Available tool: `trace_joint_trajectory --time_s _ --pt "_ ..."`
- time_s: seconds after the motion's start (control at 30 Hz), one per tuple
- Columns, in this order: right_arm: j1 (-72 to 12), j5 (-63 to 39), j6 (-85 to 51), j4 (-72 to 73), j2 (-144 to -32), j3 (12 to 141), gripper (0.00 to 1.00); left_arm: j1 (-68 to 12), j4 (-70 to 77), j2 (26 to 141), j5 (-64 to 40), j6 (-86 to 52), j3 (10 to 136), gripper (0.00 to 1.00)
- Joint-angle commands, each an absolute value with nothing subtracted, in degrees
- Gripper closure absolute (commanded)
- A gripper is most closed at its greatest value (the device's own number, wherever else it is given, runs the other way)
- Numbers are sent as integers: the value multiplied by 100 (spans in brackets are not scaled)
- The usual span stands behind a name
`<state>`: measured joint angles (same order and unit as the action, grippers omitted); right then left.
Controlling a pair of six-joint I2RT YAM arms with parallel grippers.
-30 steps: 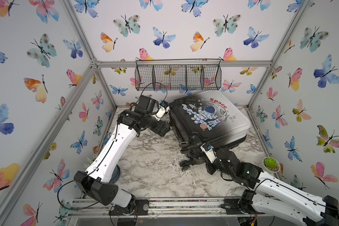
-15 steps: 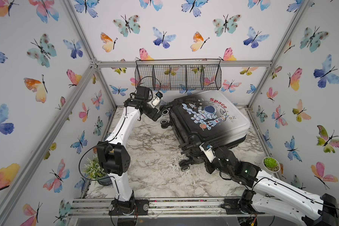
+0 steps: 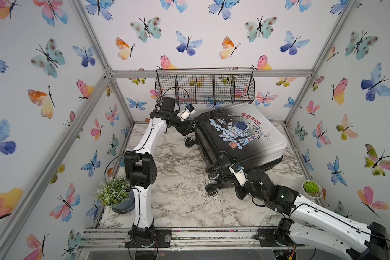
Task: Close the suitcase zippers
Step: Zip the zipper on the suitcase.
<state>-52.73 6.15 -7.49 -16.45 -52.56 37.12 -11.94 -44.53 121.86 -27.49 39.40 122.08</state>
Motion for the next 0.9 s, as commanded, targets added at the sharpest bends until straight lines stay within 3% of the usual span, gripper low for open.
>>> trace_joint_trajectory --time_s 0.0,0.13,0.3,0.53,0.87 --pt "-5143 774 -786 -1372 -5372 3664 97 -1160 -4419 12326 -3366 4099 12354 5" --pt "-5141 772 -769 -1400 -5457 3717 97 -1135 -4358 12555 -3513 4108 12541 12" --pt "-5133 800 -776 -1435 -5459 3763 96 -1125 -4354 12810 -3802 4027 12735 35" --pt "-5122 827 -807 -1460 -5473 3786 97 -1095 -4473 12941 -3946 4051 12782 59" --pt "-5116 751 -722 -1514 -5590 3877 97 -1066 -5106 12789 -3083 4275 12161 65"
